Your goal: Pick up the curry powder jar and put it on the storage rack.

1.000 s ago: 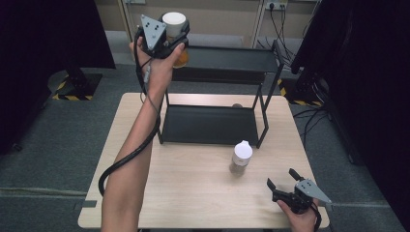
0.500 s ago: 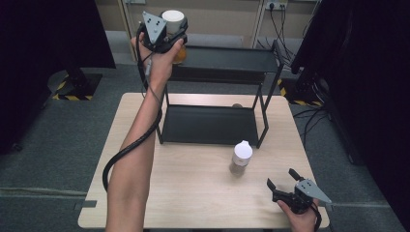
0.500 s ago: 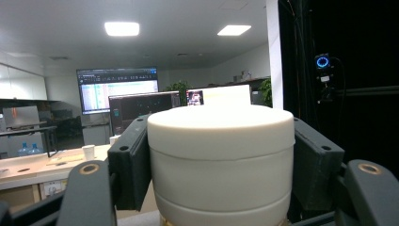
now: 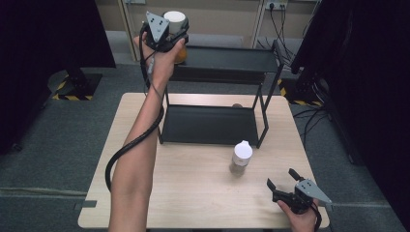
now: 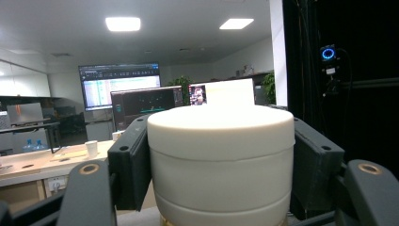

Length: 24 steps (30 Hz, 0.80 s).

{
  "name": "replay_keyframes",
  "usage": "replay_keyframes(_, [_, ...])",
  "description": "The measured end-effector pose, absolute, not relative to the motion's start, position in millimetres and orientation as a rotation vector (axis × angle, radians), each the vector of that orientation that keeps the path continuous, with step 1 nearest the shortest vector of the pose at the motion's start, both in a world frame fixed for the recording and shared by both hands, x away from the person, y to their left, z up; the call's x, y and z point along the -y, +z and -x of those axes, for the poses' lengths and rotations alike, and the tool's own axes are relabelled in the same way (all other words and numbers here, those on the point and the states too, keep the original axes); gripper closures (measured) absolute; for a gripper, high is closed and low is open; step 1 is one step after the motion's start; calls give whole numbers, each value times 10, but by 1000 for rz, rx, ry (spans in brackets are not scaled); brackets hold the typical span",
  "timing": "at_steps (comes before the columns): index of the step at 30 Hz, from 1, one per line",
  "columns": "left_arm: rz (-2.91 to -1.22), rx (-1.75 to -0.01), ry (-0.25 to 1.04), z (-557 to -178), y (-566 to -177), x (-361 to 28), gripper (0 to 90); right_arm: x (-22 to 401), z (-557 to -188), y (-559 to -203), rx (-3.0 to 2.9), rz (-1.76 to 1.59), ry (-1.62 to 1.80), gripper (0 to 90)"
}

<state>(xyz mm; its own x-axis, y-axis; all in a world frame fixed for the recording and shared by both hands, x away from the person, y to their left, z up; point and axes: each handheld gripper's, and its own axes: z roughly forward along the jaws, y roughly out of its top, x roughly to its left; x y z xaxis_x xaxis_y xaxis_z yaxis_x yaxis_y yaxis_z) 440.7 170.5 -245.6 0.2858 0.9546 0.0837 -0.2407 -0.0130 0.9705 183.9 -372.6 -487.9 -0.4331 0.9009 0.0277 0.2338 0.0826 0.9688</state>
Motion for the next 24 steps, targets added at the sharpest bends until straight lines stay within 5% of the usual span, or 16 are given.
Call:
replay_keyframes(8, [-1184, -816, 1091, -4417, -2463, -1739, 327, 3724, -1841, -4876, -1751, -1120, 1378, 32])
replay_keyframes(13, [-1203, -840, 1085, -4347, -2385, -1751, 168, 3725, -1842, -4874, -1753, -1120, 1378, 32])
replay_keyframes(24, [-1207, -815, 1117, -4065, -2337, -1684, 161, 3723, -1845, -4868, -1760, -1116, 1374, 32])
